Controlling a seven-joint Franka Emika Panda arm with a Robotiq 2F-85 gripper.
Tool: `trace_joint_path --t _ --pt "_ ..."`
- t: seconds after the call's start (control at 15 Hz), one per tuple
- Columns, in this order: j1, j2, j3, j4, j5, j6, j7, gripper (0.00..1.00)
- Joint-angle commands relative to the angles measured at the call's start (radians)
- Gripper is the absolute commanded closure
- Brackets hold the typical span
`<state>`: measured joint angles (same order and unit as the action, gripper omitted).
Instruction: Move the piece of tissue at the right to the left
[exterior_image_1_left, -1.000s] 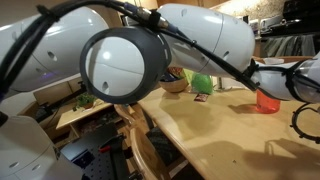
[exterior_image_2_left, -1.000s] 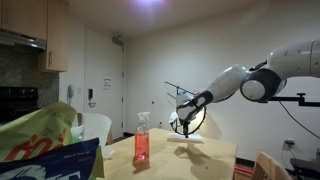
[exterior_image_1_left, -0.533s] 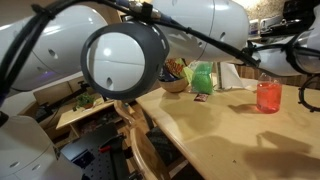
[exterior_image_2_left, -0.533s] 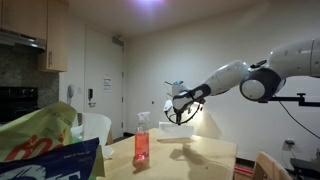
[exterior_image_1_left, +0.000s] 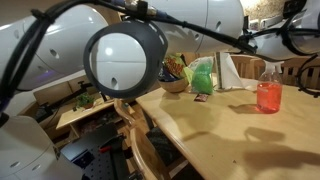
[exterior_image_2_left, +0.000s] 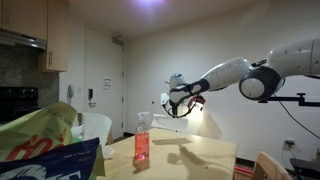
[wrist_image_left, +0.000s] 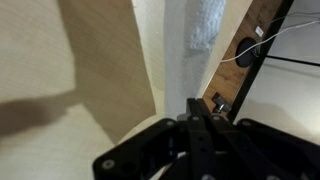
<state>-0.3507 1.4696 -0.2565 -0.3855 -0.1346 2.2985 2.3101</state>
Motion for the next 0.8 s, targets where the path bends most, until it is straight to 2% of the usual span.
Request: trace_joint_path --t 0.0,0.07,0.27,0.73 --pt "-0.028 0.0 0.071 0.053 0.05 0.007 -0.135 1.0" --pt "-0.029 -0.026 0.09 0.016 0.068 0.039 -0.17 1.0" --pt "-0.045 -0.055 0.167 0.023 0.143 0.042 -0.293 1.0" --pt "-0.042 -0.115 0.192 0.017 0.191 0.032 -0.396 1.0"
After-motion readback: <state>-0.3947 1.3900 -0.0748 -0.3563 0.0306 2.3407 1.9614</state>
